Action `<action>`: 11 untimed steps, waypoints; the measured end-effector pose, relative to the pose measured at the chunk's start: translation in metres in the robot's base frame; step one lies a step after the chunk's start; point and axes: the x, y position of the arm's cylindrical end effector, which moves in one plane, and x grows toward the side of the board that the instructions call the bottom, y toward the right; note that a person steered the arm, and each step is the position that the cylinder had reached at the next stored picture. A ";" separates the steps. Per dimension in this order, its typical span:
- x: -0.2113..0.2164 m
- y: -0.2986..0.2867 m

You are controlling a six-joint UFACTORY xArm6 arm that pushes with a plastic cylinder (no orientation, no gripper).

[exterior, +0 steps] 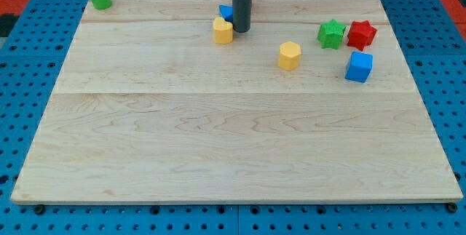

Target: Move robot arm to the bottom of the green star

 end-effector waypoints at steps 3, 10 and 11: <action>0.002 0.014; 0.067 0.129; 0.068 0.158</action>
